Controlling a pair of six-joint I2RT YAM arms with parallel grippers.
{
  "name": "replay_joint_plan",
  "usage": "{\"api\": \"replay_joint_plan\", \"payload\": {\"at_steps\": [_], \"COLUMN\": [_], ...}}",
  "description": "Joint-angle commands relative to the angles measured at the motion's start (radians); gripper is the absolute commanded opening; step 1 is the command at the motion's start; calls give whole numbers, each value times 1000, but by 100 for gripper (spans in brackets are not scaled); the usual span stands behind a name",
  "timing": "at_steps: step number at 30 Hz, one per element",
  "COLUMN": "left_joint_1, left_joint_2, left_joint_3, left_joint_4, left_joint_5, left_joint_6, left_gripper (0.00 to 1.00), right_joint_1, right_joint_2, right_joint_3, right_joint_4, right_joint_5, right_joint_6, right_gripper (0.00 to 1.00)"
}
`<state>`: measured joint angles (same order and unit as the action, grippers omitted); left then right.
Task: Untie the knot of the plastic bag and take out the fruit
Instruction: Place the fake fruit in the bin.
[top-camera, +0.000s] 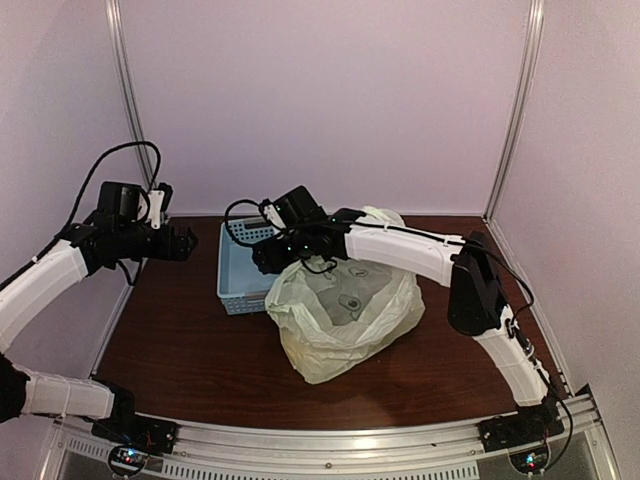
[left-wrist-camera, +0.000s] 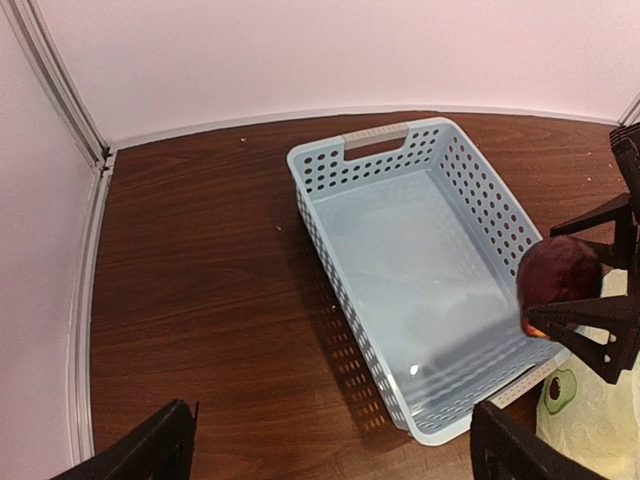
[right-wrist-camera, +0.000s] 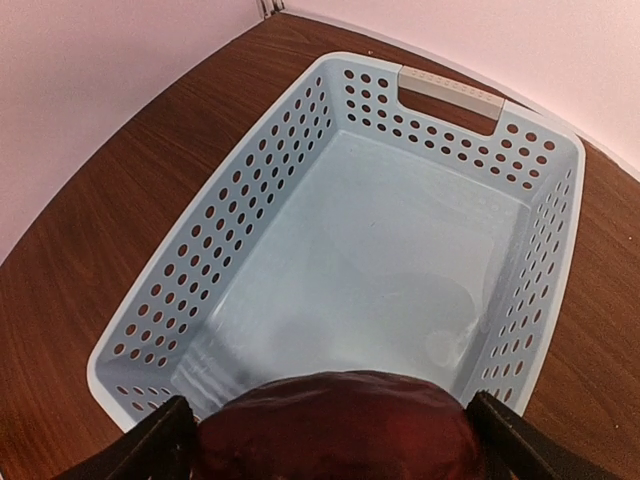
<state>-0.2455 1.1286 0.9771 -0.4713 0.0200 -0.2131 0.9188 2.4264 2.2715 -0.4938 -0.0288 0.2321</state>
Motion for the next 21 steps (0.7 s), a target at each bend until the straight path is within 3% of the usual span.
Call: {"api": "replay_joint_plan", "payload": {"at_steps": [1,11,21], "left_joint_1": [3,3,3], "left_joint_2": [-22,-46,-89], "left_joint_3": [-2,-9,-39], "left_joint_4": [38,49,110], "left_joint_5": [28,52,167], "left_joint_6": [19,22,36], "left_gripper": [98,97,97], "right_joint_1": [2,7,68], "right_joint_2": [-8,-42,-222], "right_joint_3": [27,29,-7], "right_joint_4": [-2,12,14], "right_joint_5": [-17,-40,-44], "right_joint_6": [-3,1,-68], "right_gripper": [96,98,97]}}
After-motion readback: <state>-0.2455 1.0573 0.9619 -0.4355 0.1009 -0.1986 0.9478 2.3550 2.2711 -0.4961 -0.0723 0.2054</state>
